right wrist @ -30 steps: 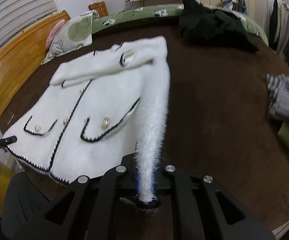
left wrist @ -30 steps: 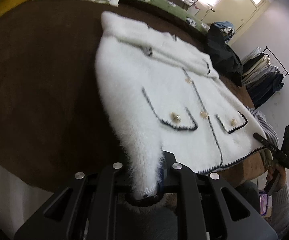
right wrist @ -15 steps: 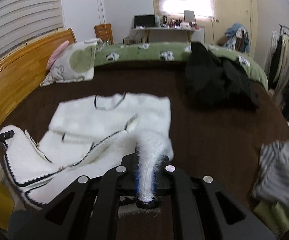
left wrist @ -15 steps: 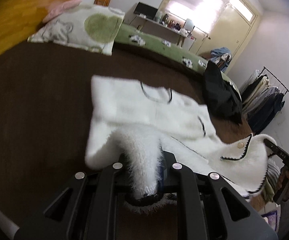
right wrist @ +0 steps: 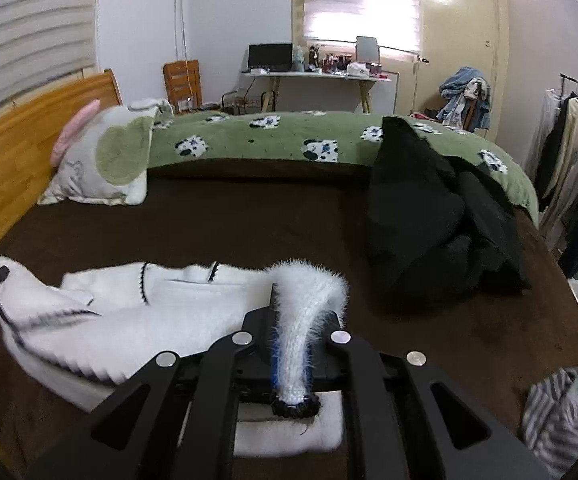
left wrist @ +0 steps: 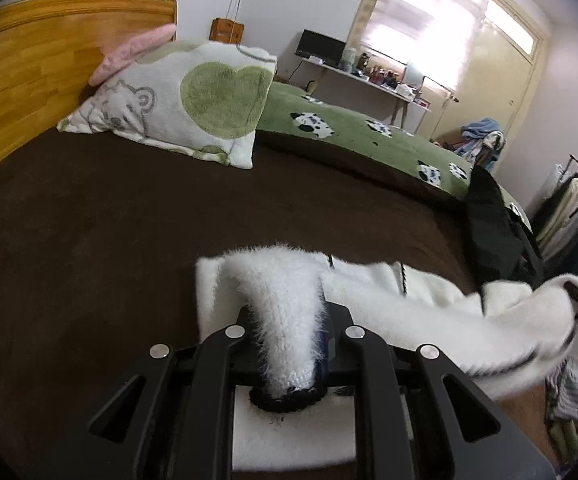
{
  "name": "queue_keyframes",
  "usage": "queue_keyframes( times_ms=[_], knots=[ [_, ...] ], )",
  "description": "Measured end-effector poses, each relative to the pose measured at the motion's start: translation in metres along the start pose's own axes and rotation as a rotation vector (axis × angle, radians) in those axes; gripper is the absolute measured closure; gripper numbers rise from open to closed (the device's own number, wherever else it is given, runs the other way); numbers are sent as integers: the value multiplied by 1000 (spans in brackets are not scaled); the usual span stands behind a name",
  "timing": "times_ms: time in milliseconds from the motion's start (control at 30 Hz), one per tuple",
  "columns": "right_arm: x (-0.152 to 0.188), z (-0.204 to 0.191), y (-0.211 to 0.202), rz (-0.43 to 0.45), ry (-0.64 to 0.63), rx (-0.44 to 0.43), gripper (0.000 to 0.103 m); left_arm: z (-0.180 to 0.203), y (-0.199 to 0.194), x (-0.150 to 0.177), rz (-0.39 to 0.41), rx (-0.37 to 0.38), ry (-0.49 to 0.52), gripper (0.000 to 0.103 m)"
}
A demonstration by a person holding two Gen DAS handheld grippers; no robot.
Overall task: Fold large clothes
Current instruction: 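Lift the hem with both grippers and fold it over toward the collar, then open both grippers and smooth the folded cardigan flat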
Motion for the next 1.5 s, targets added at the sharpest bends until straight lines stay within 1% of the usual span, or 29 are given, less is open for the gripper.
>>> queue_keyframes(
  times_ms=[100, 167, 233, 333, 367, 400, 467, 500, 567, 633, 767, 800, 833, 867, 900, 933, 967, 1000, 1033, 1067, 1100, 1133, 1267, 1333, 1400, 1500],
  knots=[
    [-8, -6, 36, -18, -18, 23, 95, 3, 43, -12, -23, -39, 13, 84],
    [-13, -5, 66, -36, -21, 34, 94, 2, 65, -15, -32, -62, 18, 84],
    [-12, -2, 92, -57, -19, 41, 94, -7, 93, -14, -51, -87, 0, 84],
    [0, 6, 133, -118, 17, 48, 94, -24, 127, -1, -92, -110, -48, 83],
    [7, 9, 147, -147, 31, 54, 94, -30, 139, 6, -115, -119, -65, 83],
    [18, 13, 165, -187, 42, 60, 94, -33, 147, 12, -133, -125, -75, 80],
    [32, 19, 186, -240, 60, 58, 93, -39, 169, 26, -169, -146, -84, 78],
    [40, 21, 194, -260, 75, 48, 93, -39, 172, 28, -170, -150, -84, 76],
    [49, 24, 201, -264, 105, 36, 93, -36, 174, 31, -151, -164, -67, 75],
    [50, 22, 202, -254, 116, 32, 92, -32, 174, 31, -151, -180, -43, 75],
    [50, 18, 199, -256, 100, 31, 90, -31, 175, 30, -150, -185, -44, 75],
    [51, 19, 197, -253, 96, 30, 82, -31, 176, 29, -151, -182, -47, 73],
    [51, 17, 194, -243, 79, 42, 75, -32, 175, 29, -153, -170, -71, 69],
    [51, 15, 193, -238, 65, 51, 55, -31, 176, 28, -156, -167, -78, 66],
    [50, 12, 188, -222, 34, 77, 29, -27, 176, 27, -163, -166, -66, 56],
    [49, 11, 183, -204, 21, 80, 22, -21, 176, 27, -171, -165, -44, 41],
    [47, 9, 176, -182, 10, 65, 20, -13, 174, 25, -172, -179, -15, 33],
    [46, 7, 172, -174, 11, 58, 20, -9, 172, 23, -166, -197, 1, 16],
    [43, 6, 164, -156, 13, 50, 20, -3, 167, 20, -149, -225, 20, 7],
    [40, 3, 156, -137, 8, 50, 17, 3, 158, 15, -119, -246, 40, 6],
    [36, 0, 148, -116, -1, 47, 11, 6, 152, 12, -101, -250, 48, 7],
    [32, -3, 141, -99, -10, 40, 9, 11, 144, 7, -81, -252, 56, 6],
    [21, -23, 115, -50, -67, 0, 6, 24, 116, -5, -41, -250, 91, 6],
    [19, -35, 113, -64, -96, -24, 6, 30, 109, -7, -38, -237, 101, 6],
    [22, -49, 121, -108, -132, -44, 6, 36, 109, -4, -47, -225, 114, 6],
    [30, -65, 140, -147, -170, -38, 6, 44, 127, 7, -97, -211, 145, 6]
  ],
)
Point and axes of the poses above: each gripper's, at about its wrist camera, not at the fingertips, and y roughly the way its jaws point, z to its right, x to its underside, the point moved 2 cm from there along y, roughly the way its jaws point, and after that the axes turned 1 degree about -x, right-handed, at the moved point
